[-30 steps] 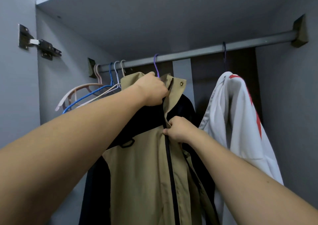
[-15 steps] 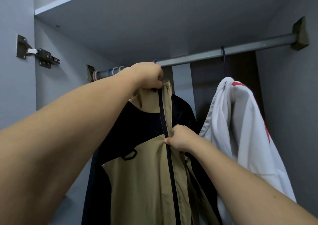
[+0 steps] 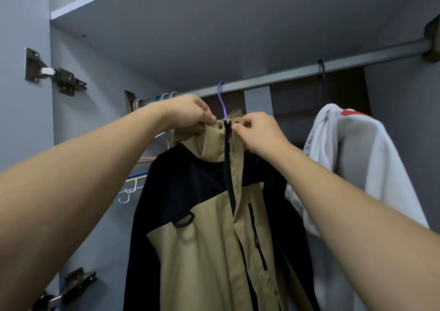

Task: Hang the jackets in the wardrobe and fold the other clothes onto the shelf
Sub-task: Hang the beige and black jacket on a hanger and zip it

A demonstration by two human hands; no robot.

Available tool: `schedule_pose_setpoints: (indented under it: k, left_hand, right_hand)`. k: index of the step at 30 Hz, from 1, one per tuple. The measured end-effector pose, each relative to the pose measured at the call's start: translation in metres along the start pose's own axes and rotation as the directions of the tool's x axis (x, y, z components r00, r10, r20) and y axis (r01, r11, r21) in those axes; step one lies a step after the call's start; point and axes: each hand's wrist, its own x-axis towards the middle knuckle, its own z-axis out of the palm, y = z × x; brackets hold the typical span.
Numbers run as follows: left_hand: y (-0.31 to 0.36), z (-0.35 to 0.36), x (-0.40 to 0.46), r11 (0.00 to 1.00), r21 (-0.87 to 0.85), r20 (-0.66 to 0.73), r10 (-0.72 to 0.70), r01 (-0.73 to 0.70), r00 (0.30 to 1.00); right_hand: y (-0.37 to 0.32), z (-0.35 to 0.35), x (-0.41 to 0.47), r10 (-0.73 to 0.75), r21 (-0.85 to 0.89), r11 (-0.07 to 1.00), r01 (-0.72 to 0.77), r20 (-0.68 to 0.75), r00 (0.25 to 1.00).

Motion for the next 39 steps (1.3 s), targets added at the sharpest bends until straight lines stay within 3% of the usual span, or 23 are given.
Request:
schedule_pose_setpoints:
  k: [2, 4, 7, 11, 15, 18, 22, 30, 33, 39]
  left_hand:
    - [0.001, 0.0, -0.002, 1.0, 0.007, 0.05, 0.013, -0.013, 0.999]
    - [0.003, 0.001, -0.002, 0.999, 0.036, 0.054, 0.025, -0.027, 0.998]
    - [0.006, 0.006, 0.0, 0.999, 0.02, 0.012, 0.042, -0.042, 0.999]
    - [0.012, 0.013, 0.002, 0.999, 0.027, -0.026, 0.036, -0.035, 0.999]
    - [0.017, 0.012, 0.001, 1.0, 0.026, -0.011, 0.006, -0.005, 1.0]
    - [0.018, 0.012, 0.0, 1.0, -0.007, -0.02, -0.03, 0.03, 0.999]
    - [0.017, 0.015, 0.0, 0.993, -0.093, -0.009, -0.073, 0.071, 0.997]
    - [0.011, 0.02, 0.005, 0.982, -0.172, -0.022, -0.087, 0.082, 0.996]
    - [0.009, 0.02, 0.005, 0.973, -0.197, 0.013, -0.123, 0.123, 0.992]
    - [0.013, 0.018, 0.004, 0.995, -0.005, -0.018, -0.104, 0.104, 0.994]
  right_hand:
    - [-0.001, 0.002, 0.002, 0.026, 0.028, 0.999, -0.026, -0.01, 1.0]
    - [0.008, 0.005, 0.001, 0.156, 0.208, 0.966, -0.155, 0.012, 0.988]
    - [0.02, 0.006, -0.004, 0.318, 0.512, 0.801, -0.31, 0.074, 0.945]
    - [0.018, 0.013, -0.011, 0.219, 0.591, 0.79, -0.162, -0.026, 0.975]
    - [0.008, 0.023, -0.011, 0.117, 0.498, 0.865, -0.065, -0.075, 0.99]
    - [0.008, 0.027, -0.008, 0.022, 0.261, 0.965, 0.016, -0.142, 0.99]
    - [0.008, 0.033, -0.011, -0.092, 0.044, 0.994, 0.102, -0.19, 0.977]
    - [0.012, 0.043, -0.018, -0.231, -0.006, 0.972, 0.234, -0.194, 0.954]
    - [0.013, 0.043, -0.021, -0.27, -0.044, 0.963, 0.267, -0.115, 0.956]
    - [0.02, 0.049, -0.032, -0.259, 0.009, 0.966, 0.259, 0.014, 0.966]
